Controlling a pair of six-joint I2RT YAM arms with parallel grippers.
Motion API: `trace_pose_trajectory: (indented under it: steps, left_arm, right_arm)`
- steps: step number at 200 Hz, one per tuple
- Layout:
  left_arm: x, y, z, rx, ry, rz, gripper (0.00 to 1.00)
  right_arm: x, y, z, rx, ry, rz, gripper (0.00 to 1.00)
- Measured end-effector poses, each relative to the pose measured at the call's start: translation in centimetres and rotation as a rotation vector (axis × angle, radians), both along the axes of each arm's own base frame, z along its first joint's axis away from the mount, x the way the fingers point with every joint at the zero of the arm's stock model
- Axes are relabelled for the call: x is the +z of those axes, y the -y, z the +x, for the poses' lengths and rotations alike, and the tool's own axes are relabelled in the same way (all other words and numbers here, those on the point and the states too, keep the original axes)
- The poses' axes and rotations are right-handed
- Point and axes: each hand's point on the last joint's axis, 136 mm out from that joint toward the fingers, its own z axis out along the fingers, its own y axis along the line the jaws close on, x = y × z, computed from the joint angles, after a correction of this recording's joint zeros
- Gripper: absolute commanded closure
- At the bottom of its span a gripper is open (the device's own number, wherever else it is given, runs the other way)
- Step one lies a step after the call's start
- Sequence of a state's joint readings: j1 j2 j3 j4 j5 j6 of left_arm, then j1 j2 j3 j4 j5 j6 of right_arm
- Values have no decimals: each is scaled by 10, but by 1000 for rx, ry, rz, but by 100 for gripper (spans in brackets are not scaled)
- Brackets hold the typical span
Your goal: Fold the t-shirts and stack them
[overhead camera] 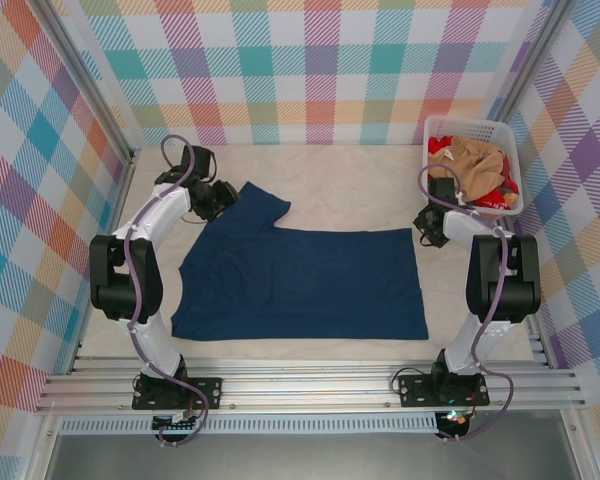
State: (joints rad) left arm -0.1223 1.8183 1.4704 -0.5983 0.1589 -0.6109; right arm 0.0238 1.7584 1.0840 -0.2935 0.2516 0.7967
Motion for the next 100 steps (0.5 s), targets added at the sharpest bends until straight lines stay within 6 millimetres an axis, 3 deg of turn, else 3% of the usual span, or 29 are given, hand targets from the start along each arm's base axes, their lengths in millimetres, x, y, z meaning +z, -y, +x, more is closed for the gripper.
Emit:
trace_pose_trajectory:
  steps: [19,49,61,78,100]
  left_arm:
    - [0,-2,0,3,-2,4,48]
    - [-2,-6,0,7,-21,17,48]
    - [-3,-10,4,13,-29,23,48]
    - [-7,-17,14,16,-40,34,48]
    - [-17,-20,24,7,-58,49,48]
  right_arm:
    - [12,-16,-7,36,17,-4,57]
    - [29,-58,-16,107,77,13,53]
    - [20,-67,-27,109,79,37,52]
    - [-2,-64,-41,80,45,54,50]
    - [-17,-55,-40,54,26,63,50]
